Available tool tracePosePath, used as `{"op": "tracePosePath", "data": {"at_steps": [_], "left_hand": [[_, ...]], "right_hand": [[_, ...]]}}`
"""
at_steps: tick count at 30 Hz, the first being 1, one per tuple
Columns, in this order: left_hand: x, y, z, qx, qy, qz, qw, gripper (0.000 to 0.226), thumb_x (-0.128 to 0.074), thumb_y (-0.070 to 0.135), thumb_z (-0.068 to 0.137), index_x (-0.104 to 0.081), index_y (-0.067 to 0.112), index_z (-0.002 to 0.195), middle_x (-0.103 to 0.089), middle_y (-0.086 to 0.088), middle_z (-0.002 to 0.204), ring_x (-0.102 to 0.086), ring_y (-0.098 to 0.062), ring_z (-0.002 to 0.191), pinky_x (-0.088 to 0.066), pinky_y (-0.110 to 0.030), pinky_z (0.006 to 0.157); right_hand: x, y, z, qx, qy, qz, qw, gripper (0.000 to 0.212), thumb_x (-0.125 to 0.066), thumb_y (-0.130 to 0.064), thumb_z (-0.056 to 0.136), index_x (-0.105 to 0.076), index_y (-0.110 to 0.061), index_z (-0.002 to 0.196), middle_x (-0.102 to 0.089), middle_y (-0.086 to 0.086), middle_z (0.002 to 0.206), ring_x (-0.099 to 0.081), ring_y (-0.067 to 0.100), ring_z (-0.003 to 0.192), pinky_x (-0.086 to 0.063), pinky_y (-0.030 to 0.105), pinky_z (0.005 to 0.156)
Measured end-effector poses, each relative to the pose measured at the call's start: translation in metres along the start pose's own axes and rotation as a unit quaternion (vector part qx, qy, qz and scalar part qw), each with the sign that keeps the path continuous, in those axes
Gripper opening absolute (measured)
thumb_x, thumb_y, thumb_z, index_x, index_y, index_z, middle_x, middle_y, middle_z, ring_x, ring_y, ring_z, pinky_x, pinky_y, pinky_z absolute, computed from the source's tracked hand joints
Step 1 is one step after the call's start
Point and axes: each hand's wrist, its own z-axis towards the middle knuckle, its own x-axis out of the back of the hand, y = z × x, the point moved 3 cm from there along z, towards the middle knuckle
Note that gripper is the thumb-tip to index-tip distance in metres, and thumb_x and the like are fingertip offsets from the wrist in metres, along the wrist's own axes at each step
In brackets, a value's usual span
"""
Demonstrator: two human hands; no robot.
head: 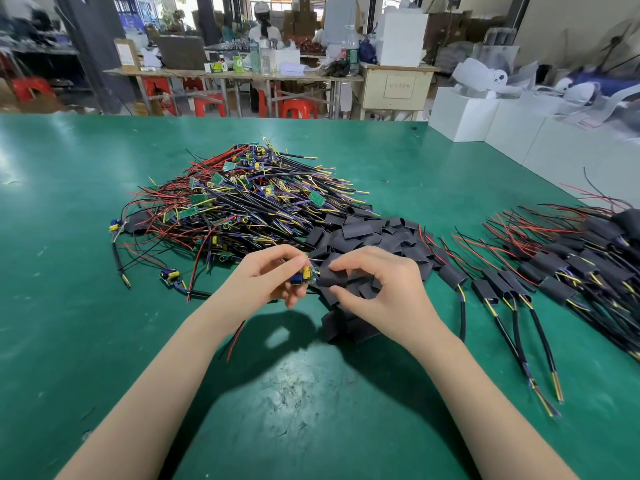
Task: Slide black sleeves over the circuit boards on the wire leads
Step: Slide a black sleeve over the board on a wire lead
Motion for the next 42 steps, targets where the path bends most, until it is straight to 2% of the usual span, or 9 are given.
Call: {"op": "tracePosePath", "data": {"at_steps": [6, 14, 19, 27, 33, 37, 40, 42], "left_hand": [[-0.002, 0.003, -0.001, -0.005, 0.004, -0.016, 1.000, 0.019, -0.060, 0.032, 0.088, -0.068, 0.015, 0.086, -0.059, -0.005, 0.063, -0.055, -0.017, 0.057, -0.047, -0.021, 0.053], [-0.003, 0.005, 0.000, -0.025, 0.020, -0.008, 0.999, 0.017, -0.060, 0.031, 0.089, -0.069, 0.018, 0.085, -0.063, -0.006, 0.068, -0.056, -0.024, 0.063, -0.049, -0.023, 0.056], [-0.008, 0.005, 0.000, -0.048, 0.036, -0.010, 0.998, 0.016, -0.059, 0.027, 0.087, -0.067, 0.014, 0.089, -0.063, -0.009, 0.079, -0.063, -0.019, 0.061, -0.050, -0.025, 0.052], [-0.008, 0.010, -0.002, -0.097, 0.038, 0.048, 0.993, 0.010, -0.057, 0.018, 0.094, -0.064, 0.011, 0.090, -0.061, -0.004, 0.074, -0.062, -0.021, 0.061, -0.049, -0.026, 0.054], [-0.008, 0.007, -0.001, -0.074, 0.039, 0.053, 0.995, 0.007, -0.060, 0.023, 0.090, -0.063, 0.018, 0.086, -0.063, -0.002, 0.066, -0.061, -0.025, 0.058, -0.051, -0.026, 0.054], [-0.008, 0.004, -0.001, -0.024, 0.042, 0.020, 0.999, 0.020, -0.062, 0.032, 0.083, -0.061, 0.013, 0.089, -0.064, -0.008, 0.060, -0.059, -0.021, 0.050, -0.049, -0.025, 0.050], [-0.011, 0.001, 0.000, -0.004, 0.042, 0.010, 0.999, 0.013, -0.059, 0.022, 0.090, -0.059, 0.010, 0.090, -0.063, -0.007, 0.057, -0.056, -0.022, 0.049, -0.049, -0.024, 0.049], [-0.013, 0.002, -0.001, -0.019, 0.049, 0.022, 0.998, 0.009, -0.057, 0.015, 0.093, -0.058, 0.006, 0.090, -0.060, -0.004, 0.056, -0.058, -0.023, 0.053, -0.048, -0.024, 0.049]], "right_hand": [[-0.001, -0.002, -0.001, 0.041, 0.027, -0.024, 0.998, 0.023, -0.076, -0.006, 0.072, -0.070, -0.006, 0.094, -0.068, 0.004, 0.096, -0.063, 0.019, 0.092, -0.051, 0.034, 0.080], [-0.002, -0.002, -0.001, 0.036, -0.003, -0.019, 0.999, 0.027, -0.080, -0.010, 0.071, -0.069, -0.008, 0.096, -0.066, 0.002, 0.096, -0.061, 0.016, 0.088, -0.051, 0.034, 0.075], [-0.003, -0.003, -0.002, 0.038, -0.006, -0.024, 0.999, 0.025, -0.078, -0.008, 0.072, -0.068, -0.008, 0.095, -0.065, 0.002, 0.093, -0.060, 0.017, 0.084, -0.052, 0.036, 0.071], [-0.002, -0.005, -0.001, -0.026, 0.026, 0.040, 0.999, 0.022, -0.081, -0.008, 0.069, -0.073, -0.011, 0.090, -0.067, 0.001, 0.079, -0.059, 0.007, 0.073, -0.049, 0.022, 0.069], [-0.003, -0.005, -0.001, 0.008, 0.015, 0.003, 1.000, 0.024, -0.080, -0.007, 0.069, -0.071, -0.009, 0.091, -0.066, 0.000, 0.084, -0.057, 0.007, 0.074, -0.047, 0.020, 0.070], [-0.005, -0.006, -0.003, 0.044, 0.009, -0.009, 0.999, 0.023, -0.077, -0.006, 0.073, -0.069, -0.008, 0.094, -0.066, 0.001, 0.094, -0.060, 0.012, 0.083, -0.050, 0.025, 0.076], [-0.006, -0.006, -0.003, 0.051, -0.001, -0.013, 0.999, 0.025, -0.077, -0.006, 0.074, -0.070, -0.008, 0.097, -0.066, 0.001, 0.098, -0.062, 0.015, 0.088, -0.050, 0.025, 0.079], [-0.006, -0.005, -0.003, 0.045, -0.001, -0.016, 0.999, 0.025, -0.077, -0.007, 0.073, -0.071, -0.009, 0.097, -0.066, 0.000, 0.097, -0.062, 0.013, 0.088, -0.050, 0.024, 0.080]]}}
